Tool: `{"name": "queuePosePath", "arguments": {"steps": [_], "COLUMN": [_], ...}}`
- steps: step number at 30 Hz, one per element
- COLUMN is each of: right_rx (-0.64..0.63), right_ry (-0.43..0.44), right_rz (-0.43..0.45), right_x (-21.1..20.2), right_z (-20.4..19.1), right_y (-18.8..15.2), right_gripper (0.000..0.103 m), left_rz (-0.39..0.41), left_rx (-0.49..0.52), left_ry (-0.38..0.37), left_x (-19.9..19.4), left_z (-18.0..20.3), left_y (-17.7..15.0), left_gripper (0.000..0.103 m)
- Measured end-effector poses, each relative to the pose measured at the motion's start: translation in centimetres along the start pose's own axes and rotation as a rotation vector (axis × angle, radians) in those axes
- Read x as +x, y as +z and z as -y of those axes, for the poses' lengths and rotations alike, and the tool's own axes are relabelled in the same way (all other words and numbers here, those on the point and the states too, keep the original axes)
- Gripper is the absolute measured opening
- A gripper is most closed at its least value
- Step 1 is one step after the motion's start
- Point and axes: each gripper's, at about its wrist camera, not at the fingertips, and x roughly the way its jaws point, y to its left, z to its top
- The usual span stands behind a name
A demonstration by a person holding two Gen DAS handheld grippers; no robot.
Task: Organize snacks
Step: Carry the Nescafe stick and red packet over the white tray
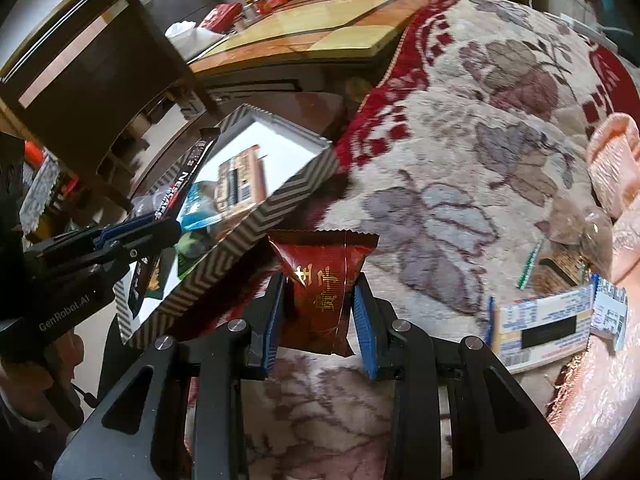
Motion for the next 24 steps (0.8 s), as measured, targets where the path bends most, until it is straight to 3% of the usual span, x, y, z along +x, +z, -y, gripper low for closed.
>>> {"name": "queuePosePath", "arguments": {"steps": [24], "right_rx": [-0.143], "right_ry": [0.043], "right_rz": [-0.053], "right_x": [2.1], "right_z": [-7.2], "right_y": [1.8], "right_gripper": [0.032], "left_rz": [0.017], "left_rx": [-0.167], "left_ry": [0.147], "left_x": [-2.5], "left_z": [-10.1], "left_y": [-3.6], "left_gripper": [0.021]}}
